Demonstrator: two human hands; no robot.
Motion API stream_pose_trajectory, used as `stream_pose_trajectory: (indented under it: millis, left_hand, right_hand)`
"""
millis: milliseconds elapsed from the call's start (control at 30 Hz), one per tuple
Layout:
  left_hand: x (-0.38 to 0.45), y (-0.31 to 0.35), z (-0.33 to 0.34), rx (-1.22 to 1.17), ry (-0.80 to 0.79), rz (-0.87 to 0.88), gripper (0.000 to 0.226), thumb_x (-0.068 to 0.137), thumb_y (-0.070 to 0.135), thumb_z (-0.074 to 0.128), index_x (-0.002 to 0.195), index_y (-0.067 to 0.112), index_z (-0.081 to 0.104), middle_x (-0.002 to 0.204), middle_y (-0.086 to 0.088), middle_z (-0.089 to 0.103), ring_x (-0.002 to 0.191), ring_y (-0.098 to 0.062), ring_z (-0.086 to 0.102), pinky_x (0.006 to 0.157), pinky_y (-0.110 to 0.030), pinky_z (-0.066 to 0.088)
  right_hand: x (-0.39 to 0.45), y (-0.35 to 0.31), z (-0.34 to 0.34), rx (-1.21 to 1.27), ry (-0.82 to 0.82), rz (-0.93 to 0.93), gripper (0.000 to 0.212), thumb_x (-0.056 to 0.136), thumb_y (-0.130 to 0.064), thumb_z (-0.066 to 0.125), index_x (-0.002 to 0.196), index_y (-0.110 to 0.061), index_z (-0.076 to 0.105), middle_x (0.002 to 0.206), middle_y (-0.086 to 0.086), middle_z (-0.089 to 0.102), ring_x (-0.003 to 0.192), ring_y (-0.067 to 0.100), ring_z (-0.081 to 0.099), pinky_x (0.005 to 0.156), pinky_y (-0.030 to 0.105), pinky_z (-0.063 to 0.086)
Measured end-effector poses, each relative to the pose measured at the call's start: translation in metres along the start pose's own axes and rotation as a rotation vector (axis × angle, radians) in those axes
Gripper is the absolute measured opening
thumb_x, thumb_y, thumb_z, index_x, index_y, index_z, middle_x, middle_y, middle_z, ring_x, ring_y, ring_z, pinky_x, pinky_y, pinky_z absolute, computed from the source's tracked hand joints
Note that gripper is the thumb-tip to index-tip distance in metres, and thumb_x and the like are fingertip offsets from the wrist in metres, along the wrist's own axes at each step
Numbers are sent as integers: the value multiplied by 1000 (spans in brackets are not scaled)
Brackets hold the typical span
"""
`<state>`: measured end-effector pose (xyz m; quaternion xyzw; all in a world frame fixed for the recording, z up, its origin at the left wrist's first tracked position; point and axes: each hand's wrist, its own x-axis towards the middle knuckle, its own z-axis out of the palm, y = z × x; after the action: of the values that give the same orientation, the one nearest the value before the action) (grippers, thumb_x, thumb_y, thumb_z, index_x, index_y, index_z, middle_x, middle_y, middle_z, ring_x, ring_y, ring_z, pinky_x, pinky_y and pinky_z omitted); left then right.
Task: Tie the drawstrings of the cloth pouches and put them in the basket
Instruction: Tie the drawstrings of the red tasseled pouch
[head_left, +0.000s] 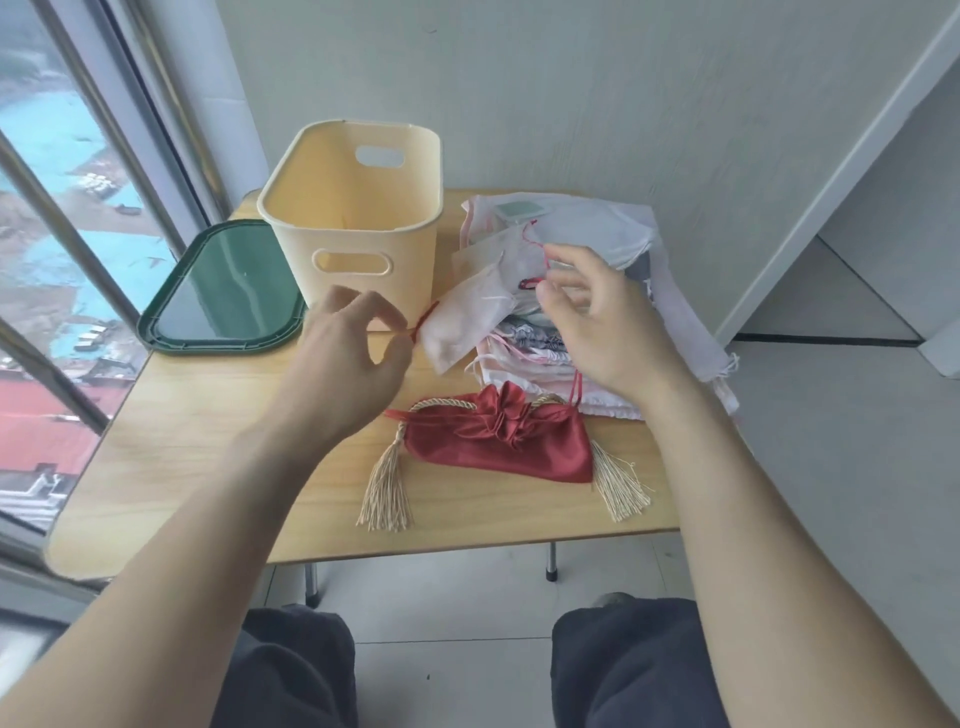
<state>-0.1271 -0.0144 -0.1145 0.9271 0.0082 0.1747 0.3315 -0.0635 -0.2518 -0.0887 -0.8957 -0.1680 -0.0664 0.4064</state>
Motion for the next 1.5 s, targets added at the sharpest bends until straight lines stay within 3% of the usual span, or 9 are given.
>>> stream_pose_trajectory:
  millis: [133,267,400,533,933,1067,1167,1333,1500]
  left_hand:
    - [-17,23,-5,-66,-230,239,7,87,29,68,84,23,69,77,11,65,79,-2,57,69,-18,45]
    - [-25,20,13,173,-403,259,31,79,44,77,100,24,69,89,10,62,86,-11,57,81,-30,47]
    - [-23,16,27,290,-349,227,35,83,43,74,112,25,66,103,7,63,102,-17,58,89,-33,43]
    - [-23,16,28,284,-346,171,15,94,37,62,96,22,62,99,3,59,103,-22,52,88,-35,40]
    - [-33,33,-5,-398,-656,-80,36,100,23,57,66,11,53,55,-2,60,48,-14,47,52,-23,39]
    - [-41,39,0,-291,-462,242,35,96,32,62,65,15,61,55,12,51,51,-6,45,53,-17,35]
    - [-45,41,3,-170,-204,446,27,87,43,66,69,23,67,89,10,53,68,-9,54,61,-18,43]
    - [-44,41,17,-31,-349,196,31,89,44,67,67,22,64,65,20,61,55,0,54,55,-19,37]
    - [-40,49,22,-298,-298,-243,41,95,38,61,69,6,62,55,1,68,33,-10,48,44,-23,41]
  right_hand:
    - [-22,3,-3,69,163,-90,25,95,-7,63,117,-17,68,114,-5,71,101,2,65,82,10,50]
    - [-45,3,-13,51,-96,-69,28,81,3,68,87,-23,75,87,-13,73,79,1,64,73,13,47]
    - [-55,3,-8,-199,-311,-49,23,73,-19,84,93,-28,76,100,-18,69,94,-6,60,83,12,42]
    - [-56,5,-2,-168,-245,-18,17,73,-24,89,82,-25,75,89,-14,69,88,0,62,79,16,46]
    - [-54,1,-4,-43,-176,-18,12,83,-15,78,79,-21,69,82,-11,70,82,-1,63,75,11,45]
    - [-52,-2,3,4,-100,-92,17,82,-7,77,82,-23,71,77,-17,67,84,2,64,79,17,48]
    - [-49,-12,10,-49,81,-216,13,80,-14,77,85,-26,74,82,-20,64,95,16,56,91,41,48]
    - [-48,-21,31,-181,239,-154,41,74,-28,83,111,-23,66,112,-7,41,112,18,41,102,31,34]
    - [-63,-25,30,65,156,-12,32,82,-11,70,106,-22,53,102,-4,56,83,16,64,83,31,51]
